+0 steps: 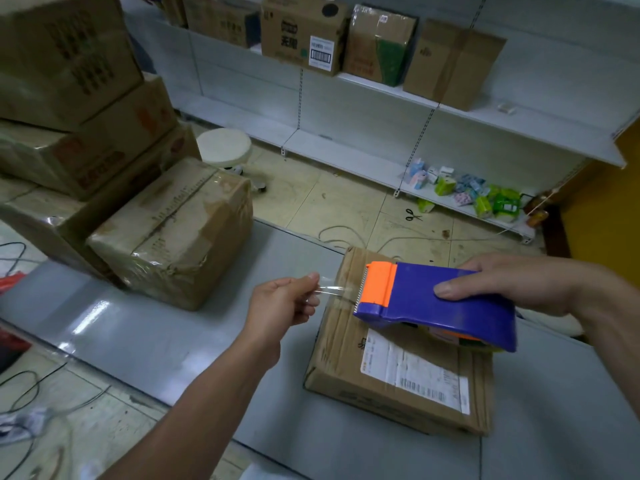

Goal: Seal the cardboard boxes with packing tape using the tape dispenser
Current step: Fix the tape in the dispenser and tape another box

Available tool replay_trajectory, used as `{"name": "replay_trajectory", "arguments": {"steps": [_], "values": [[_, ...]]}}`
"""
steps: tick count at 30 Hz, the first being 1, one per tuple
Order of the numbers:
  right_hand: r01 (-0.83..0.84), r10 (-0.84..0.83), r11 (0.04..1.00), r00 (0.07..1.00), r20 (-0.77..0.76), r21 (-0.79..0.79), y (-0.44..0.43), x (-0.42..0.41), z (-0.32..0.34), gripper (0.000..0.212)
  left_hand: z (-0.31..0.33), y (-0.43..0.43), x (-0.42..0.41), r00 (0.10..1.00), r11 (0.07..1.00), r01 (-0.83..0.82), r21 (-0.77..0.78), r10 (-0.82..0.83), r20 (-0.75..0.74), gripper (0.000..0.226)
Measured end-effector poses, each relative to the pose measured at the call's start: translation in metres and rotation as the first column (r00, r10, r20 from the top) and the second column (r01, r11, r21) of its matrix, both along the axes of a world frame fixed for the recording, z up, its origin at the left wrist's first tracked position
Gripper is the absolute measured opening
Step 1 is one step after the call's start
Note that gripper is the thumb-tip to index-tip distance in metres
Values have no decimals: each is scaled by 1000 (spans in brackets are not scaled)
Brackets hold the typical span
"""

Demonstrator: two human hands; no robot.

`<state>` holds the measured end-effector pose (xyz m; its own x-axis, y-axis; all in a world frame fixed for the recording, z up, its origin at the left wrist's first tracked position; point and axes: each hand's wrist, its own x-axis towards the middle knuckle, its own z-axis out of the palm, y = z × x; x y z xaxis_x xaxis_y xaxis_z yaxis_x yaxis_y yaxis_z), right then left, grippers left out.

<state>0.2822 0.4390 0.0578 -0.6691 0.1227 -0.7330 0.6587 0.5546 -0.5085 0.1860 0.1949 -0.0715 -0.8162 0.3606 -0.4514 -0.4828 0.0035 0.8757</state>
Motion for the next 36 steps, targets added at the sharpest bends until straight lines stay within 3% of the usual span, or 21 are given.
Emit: {"name": "replay_trajectory", "arguments": {"steps": [6,9,12,19,23,25,27,30,32,35,36], "values": [[2,-3,1000,999,46,13,-6,-8,-6,45,-21,12,13,999,999,42,-7,-42,26,27],[5,-7,1000,998,64,26,-8,-12,-7,43,-30,17,18,997,991,38,-129,-47,-63,35],[-5,3,1000,998,65,27,-10,-14,-8,45,-37,15,22,985,957,163,-239,-172,-18,47],[4,-7,999,998,69,46,-11,-15,-11,47,-34,14,23,898,900,434,-44,-428,96,47],[-1,-4,998,997,78,62,-14,-16,-8,62,-30,13,21,875,869,484,-101,-481,53,53],[-8,3,997,997,72,75,-15,-15,-7,73,-21,14,19,877,865,474,-166,-481,-6,45],[-6,1,997,998,65,82,-16,-13,-7,72,-8,19,12,918,903,381,-197,-395,-38,40],[20,-26,996,997,66,86,-18,-10,-6,52,10,40,-2,965,959,245,-139,-255,-58,62],[40,-45,996,997,59,81,-18,-9,-6,45,10,54,-5,956,954,276,-114,-284,-67,54],[63,-67,995,996,55,82,-19,-9,-5,40,5,62,-2,952,952,304,-43,-303,32,45],[65,-69,995,996,57,80,-19,-8,-6,39,1,63,-3,947,945,318,-72,-320,-19,47]]}}
